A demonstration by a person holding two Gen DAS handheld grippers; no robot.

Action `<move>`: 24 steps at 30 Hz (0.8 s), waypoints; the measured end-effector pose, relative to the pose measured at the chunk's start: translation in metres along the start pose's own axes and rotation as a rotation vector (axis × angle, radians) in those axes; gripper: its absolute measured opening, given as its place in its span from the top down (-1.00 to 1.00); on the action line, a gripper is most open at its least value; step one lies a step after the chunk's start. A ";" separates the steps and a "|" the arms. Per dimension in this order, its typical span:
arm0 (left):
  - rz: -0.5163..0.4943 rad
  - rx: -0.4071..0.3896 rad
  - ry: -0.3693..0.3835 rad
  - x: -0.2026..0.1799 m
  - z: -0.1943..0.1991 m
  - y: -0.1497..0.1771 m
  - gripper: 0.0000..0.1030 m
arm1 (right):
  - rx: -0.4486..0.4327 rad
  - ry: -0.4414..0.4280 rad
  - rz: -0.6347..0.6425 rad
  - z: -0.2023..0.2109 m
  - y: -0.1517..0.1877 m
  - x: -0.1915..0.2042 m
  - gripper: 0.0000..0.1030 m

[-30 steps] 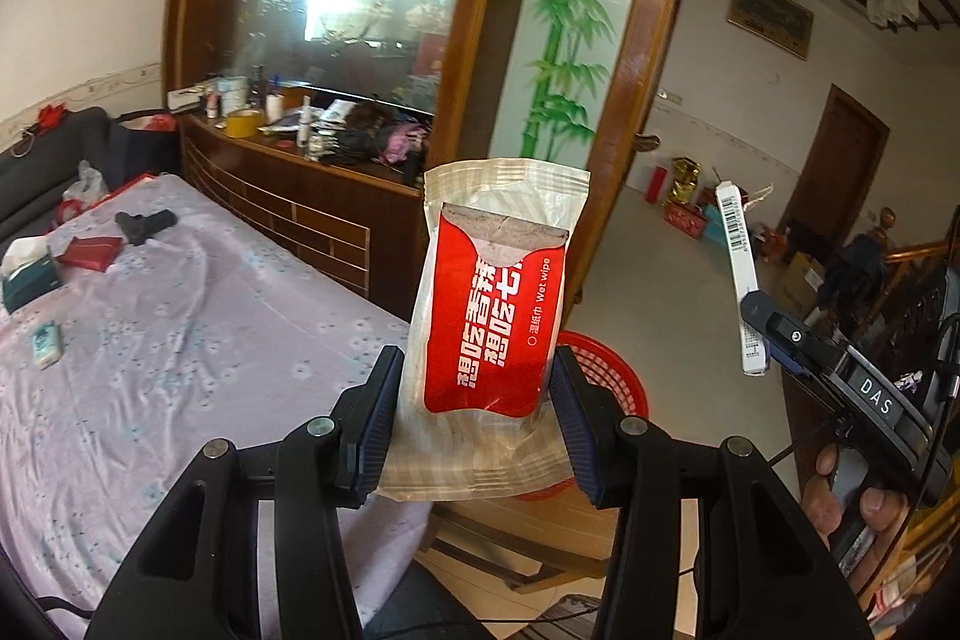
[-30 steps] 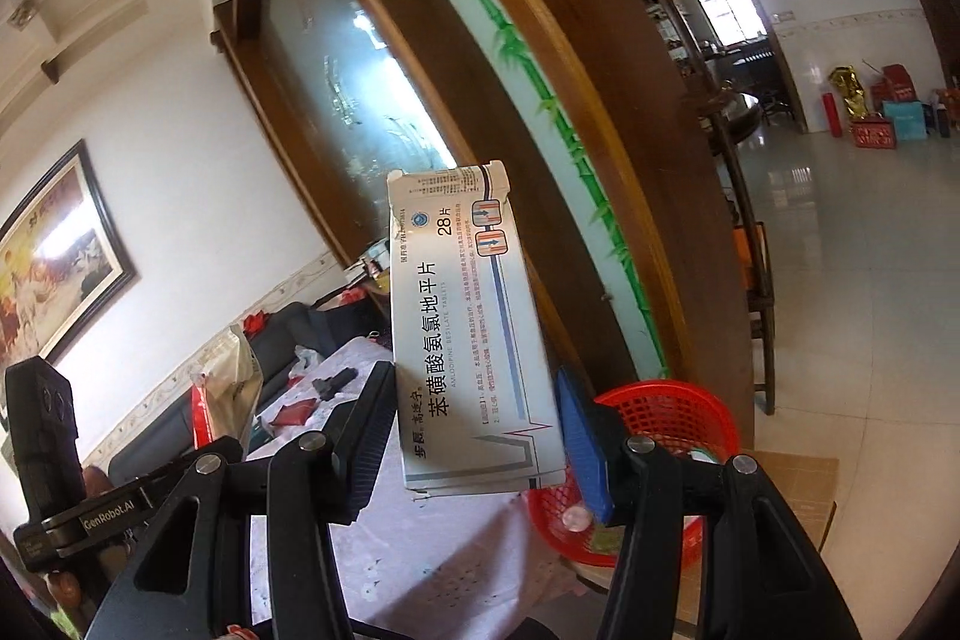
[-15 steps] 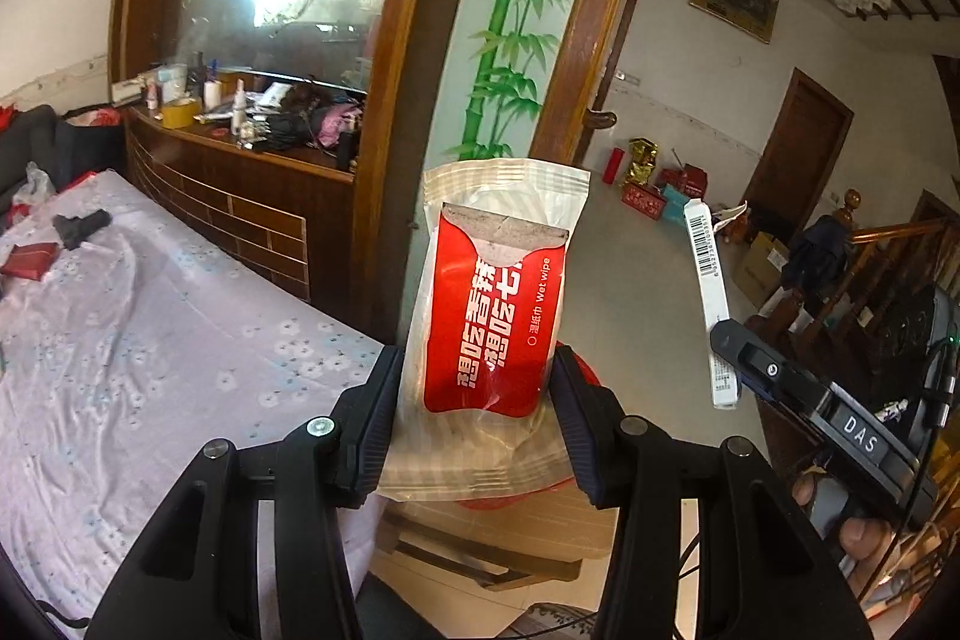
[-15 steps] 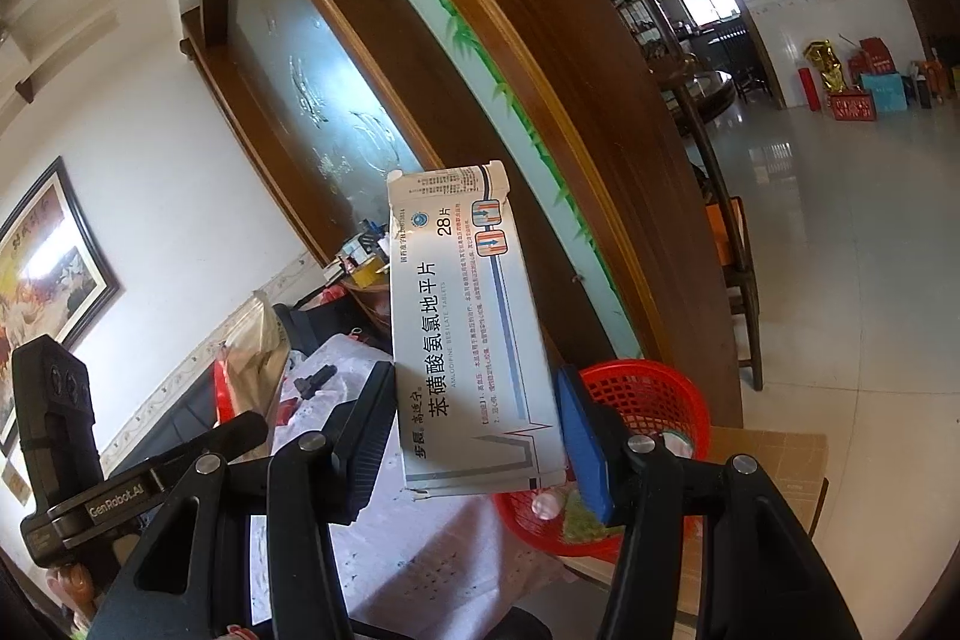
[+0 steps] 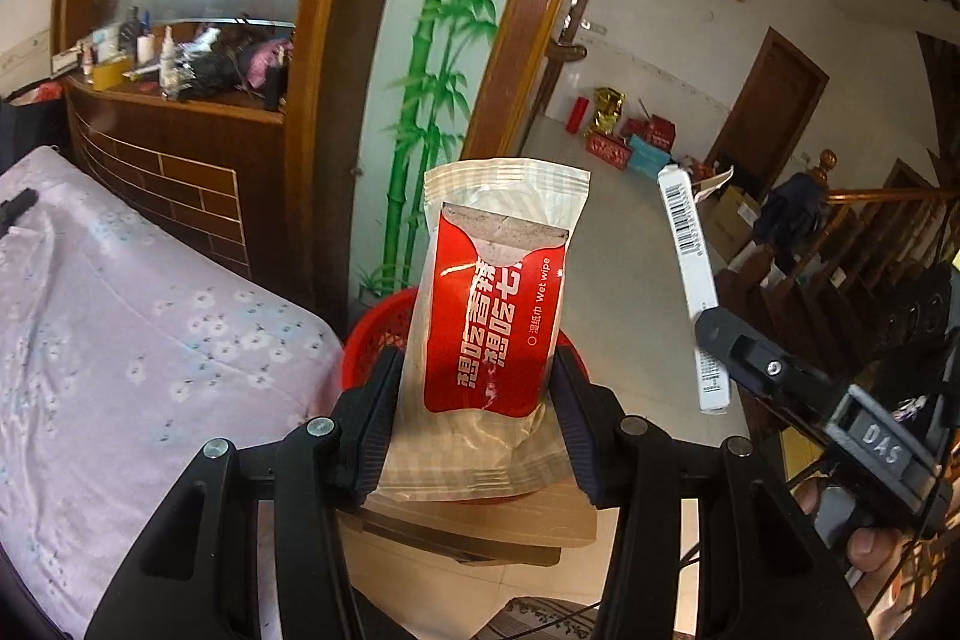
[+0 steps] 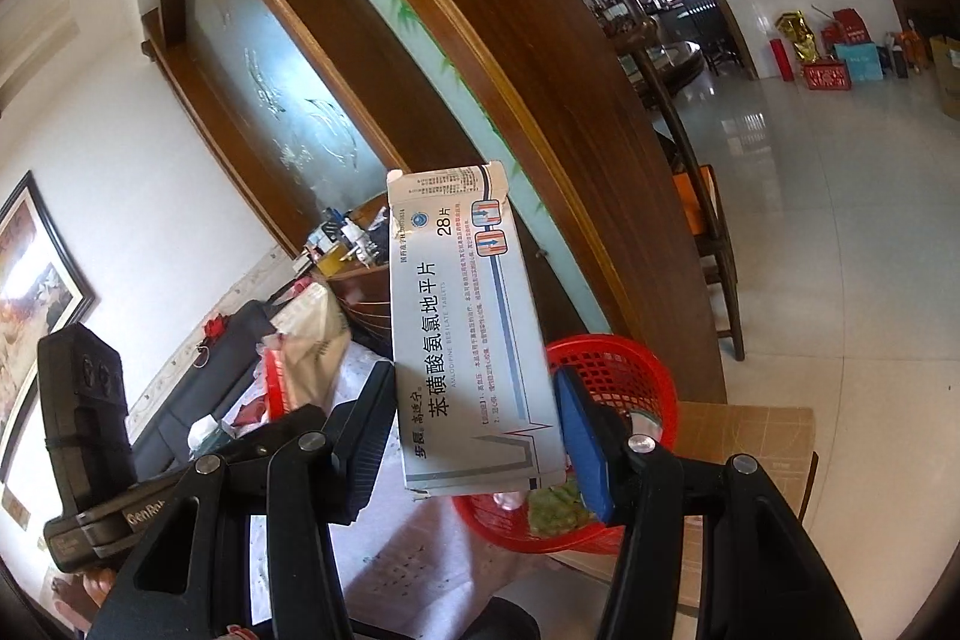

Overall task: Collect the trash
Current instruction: 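Carry the wipes pack and medicine box over the red wastebasket with both tools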

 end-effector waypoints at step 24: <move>0.089 0.203 0.014 0.029 -0.101 0.034 0.06 | 0.115 0.014 -0.137 -0.060 0.017 -0.053 -0.12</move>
Point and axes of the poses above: each gripper's, at about its wrist camera, not at the fingertips, and z roughly against the way its jaws point, x to its left, y to its underside, the point moved 10 cm from there along -z, roughly the way its jaws point, and after that the axes turned 2 degrees about z, right-handed, at the moved point
